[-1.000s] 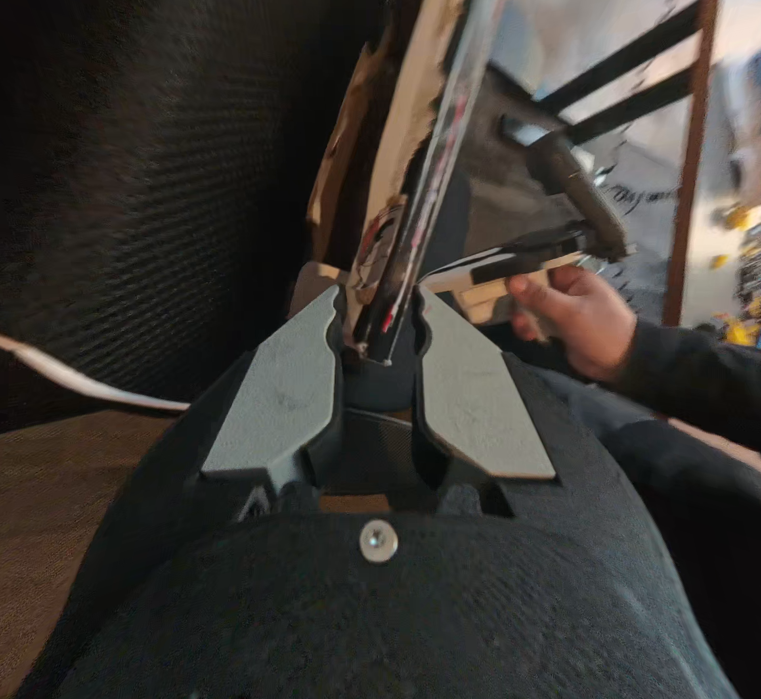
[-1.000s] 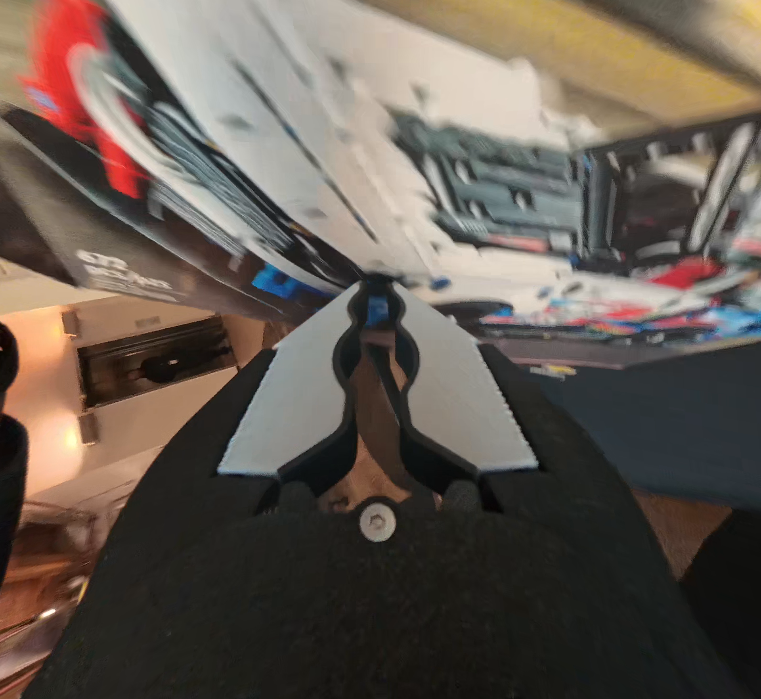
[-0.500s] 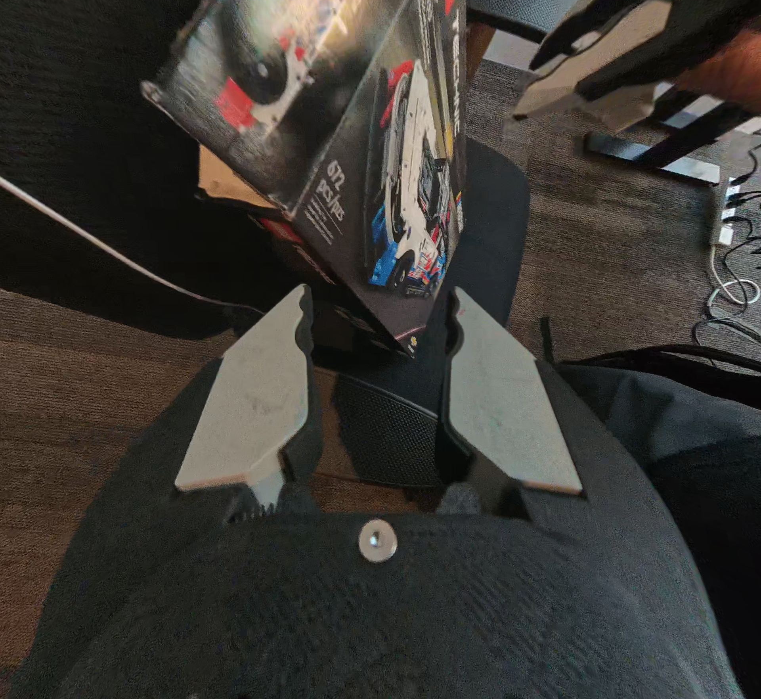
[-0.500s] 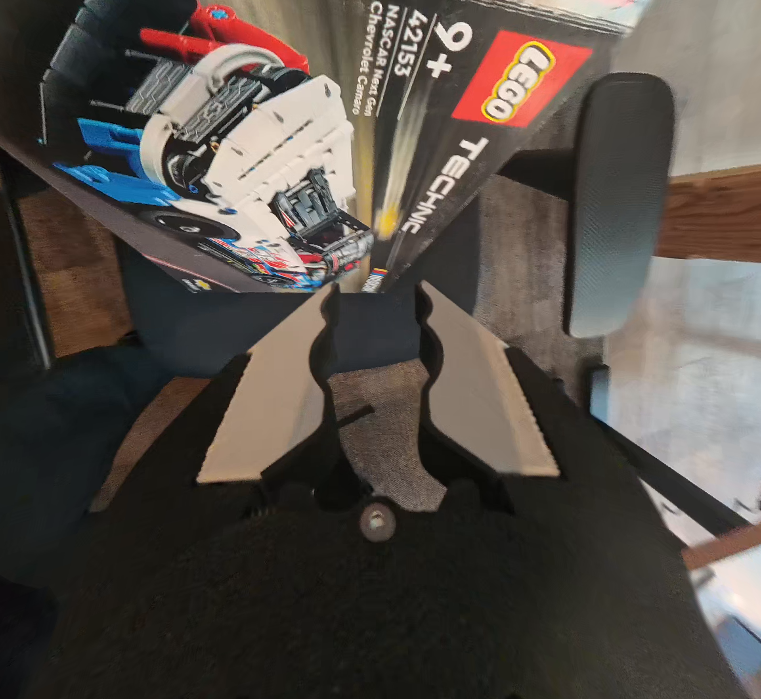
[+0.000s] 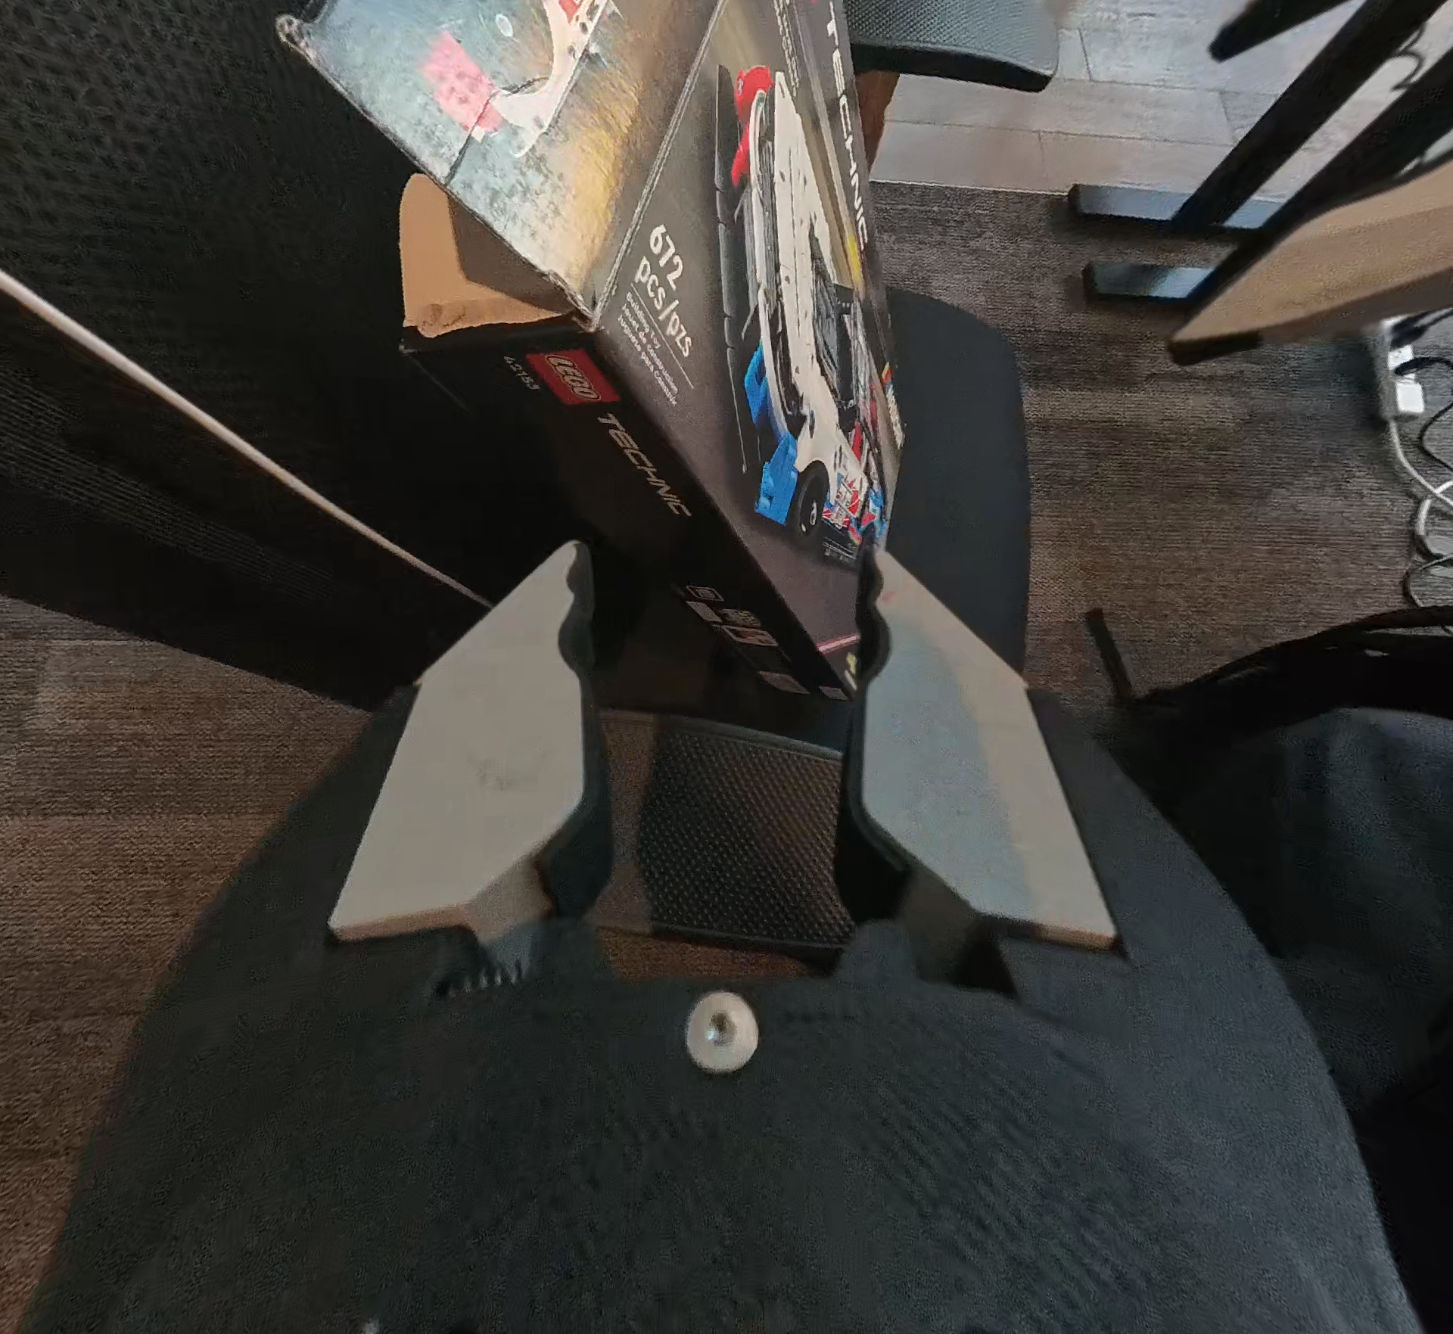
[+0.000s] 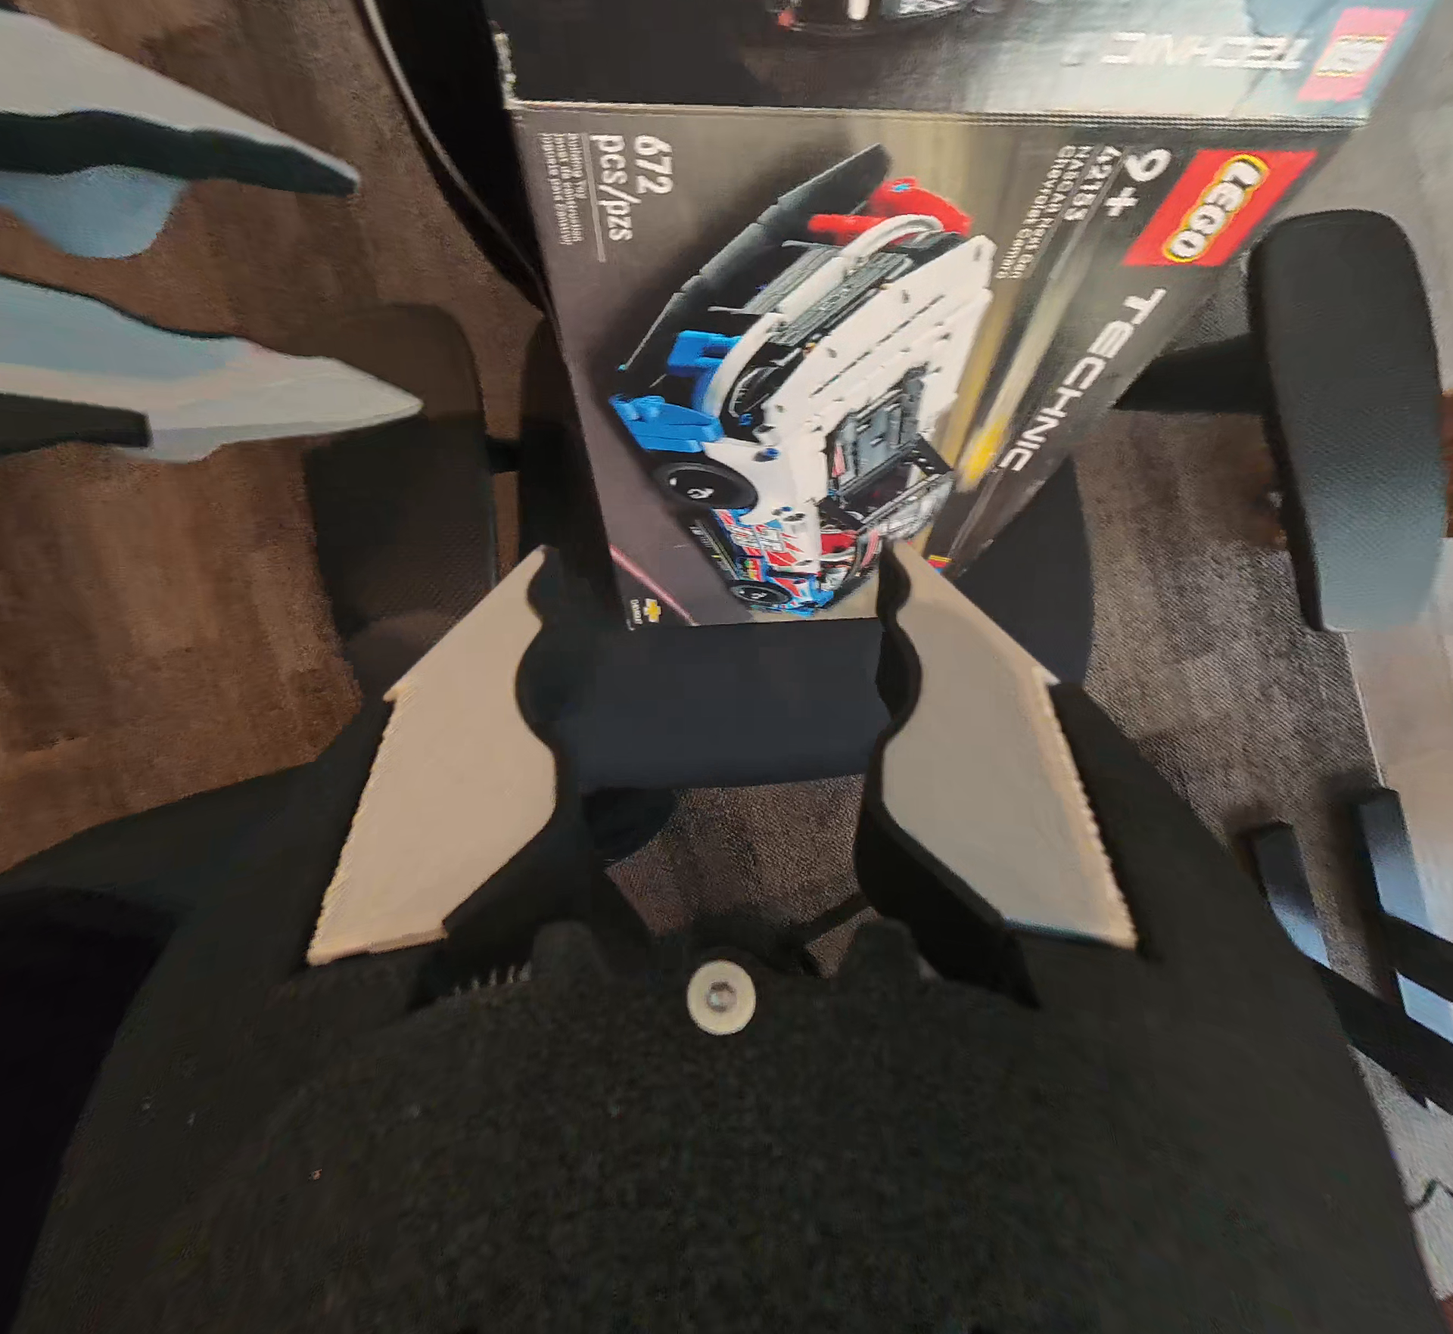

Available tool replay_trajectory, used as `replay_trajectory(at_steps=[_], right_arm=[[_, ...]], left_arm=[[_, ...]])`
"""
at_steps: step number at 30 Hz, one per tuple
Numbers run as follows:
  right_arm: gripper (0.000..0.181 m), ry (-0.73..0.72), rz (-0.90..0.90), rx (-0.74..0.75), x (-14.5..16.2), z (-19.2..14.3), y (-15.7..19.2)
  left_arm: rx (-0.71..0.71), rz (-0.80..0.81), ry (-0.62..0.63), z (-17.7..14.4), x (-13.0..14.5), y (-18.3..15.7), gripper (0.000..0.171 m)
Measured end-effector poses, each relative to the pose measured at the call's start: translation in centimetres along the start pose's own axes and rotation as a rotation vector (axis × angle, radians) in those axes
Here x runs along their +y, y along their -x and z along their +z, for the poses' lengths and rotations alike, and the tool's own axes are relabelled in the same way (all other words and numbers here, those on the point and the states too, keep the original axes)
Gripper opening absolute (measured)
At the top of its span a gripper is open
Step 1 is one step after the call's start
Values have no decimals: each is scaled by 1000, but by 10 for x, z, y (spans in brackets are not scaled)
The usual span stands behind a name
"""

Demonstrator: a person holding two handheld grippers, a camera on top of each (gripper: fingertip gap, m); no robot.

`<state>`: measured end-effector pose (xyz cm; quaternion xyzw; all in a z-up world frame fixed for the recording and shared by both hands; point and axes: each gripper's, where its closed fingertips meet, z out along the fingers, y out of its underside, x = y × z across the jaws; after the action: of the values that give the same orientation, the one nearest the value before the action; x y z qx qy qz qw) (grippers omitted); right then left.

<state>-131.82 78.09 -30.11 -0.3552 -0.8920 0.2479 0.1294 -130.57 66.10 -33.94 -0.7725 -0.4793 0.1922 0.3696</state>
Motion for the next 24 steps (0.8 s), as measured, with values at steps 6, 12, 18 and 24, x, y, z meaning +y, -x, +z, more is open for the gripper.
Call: replay_trajectory(at_steps=[6, 12, 18, 24], right_arm=[[84, 14, -75, -1, 6, 8, 18], [86, 31, -84, 0, 9, 19, 53], [86, 45, 40, 78, -9, 51, 92], [86, 73, 374, 233, -25, 64, 136]], left_arm=[[-127, -43, 52, -2, 10, 11, 53], [-127, 4, 69, 1, 25, 15, 61], [-36, 92, 47, -3, 37, 50, 60], [169, 280, 14, -20, 46, 82, 63]])
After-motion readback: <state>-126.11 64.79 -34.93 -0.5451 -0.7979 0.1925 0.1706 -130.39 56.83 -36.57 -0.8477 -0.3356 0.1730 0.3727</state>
